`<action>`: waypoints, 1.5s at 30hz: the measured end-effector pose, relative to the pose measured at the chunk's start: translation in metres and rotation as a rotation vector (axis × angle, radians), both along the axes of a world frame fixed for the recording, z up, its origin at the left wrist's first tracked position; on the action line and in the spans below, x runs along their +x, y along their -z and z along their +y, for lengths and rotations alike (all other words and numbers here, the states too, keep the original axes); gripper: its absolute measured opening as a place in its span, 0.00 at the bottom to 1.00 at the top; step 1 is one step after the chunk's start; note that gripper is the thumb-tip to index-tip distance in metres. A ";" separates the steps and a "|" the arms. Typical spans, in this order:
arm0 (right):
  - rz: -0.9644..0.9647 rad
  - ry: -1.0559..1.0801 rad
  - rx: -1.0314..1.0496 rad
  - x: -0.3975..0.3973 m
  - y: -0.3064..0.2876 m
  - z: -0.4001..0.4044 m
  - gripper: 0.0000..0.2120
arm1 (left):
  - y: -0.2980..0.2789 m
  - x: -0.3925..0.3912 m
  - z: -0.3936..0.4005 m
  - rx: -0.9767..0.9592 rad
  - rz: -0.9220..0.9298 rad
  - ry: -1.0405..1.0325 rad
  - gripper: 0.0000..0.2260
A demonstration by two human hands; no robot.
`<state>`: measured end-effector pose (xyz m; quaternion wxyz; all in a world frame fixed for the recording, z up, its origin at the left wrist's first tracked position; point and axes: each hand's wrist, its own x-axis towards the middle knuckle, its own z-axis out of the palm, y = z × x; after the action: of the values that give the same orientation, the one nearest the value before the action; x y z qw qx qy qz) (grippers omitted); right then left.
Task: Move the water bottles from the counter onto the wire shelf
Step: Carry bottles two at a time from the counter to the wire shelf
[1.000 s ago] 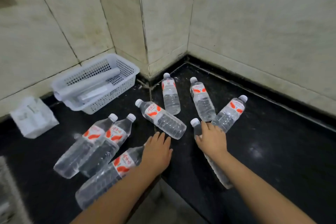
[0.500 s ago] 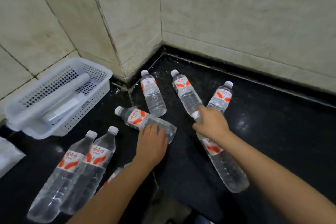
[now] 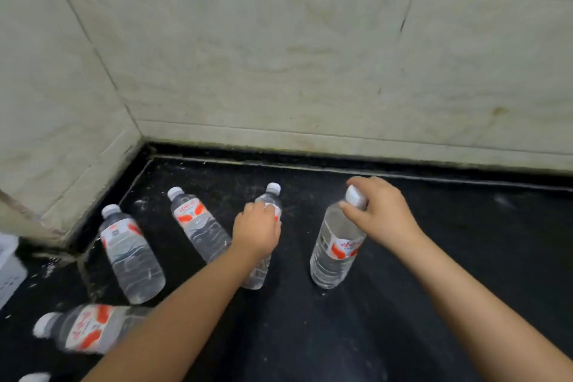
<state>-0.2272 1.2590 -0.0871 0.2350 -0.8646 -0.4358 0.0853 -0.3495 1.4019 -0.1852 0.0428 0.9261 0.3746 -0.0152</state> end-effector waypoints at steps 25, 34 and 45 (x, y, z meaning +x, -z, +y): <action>-0.238 -0.071 -0.056 0.025 0.019 -0.011 0.21 | -0.067 0.049 -0.010 -0.286 0.020 0.203 0.12; -0.144 -0.006 -0.117 -0.062 -0.003 -0.099 0.17 | -0.112 -0.080 -0.080 0.032 0.014 0.291 0.14; -0.057 0.332 -0.031 -0.059 -0.100 -0.296 0.14 | -0.176 -0.022 -0.239 -0.040 -0.203 0.898 0.18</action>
<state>-0.2862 0.9630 0.0132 0.2199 -0.9303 -0.2921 0.0276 -0.3718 1.1632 -0.0096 0.0862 0.9925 -0.0704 0.0514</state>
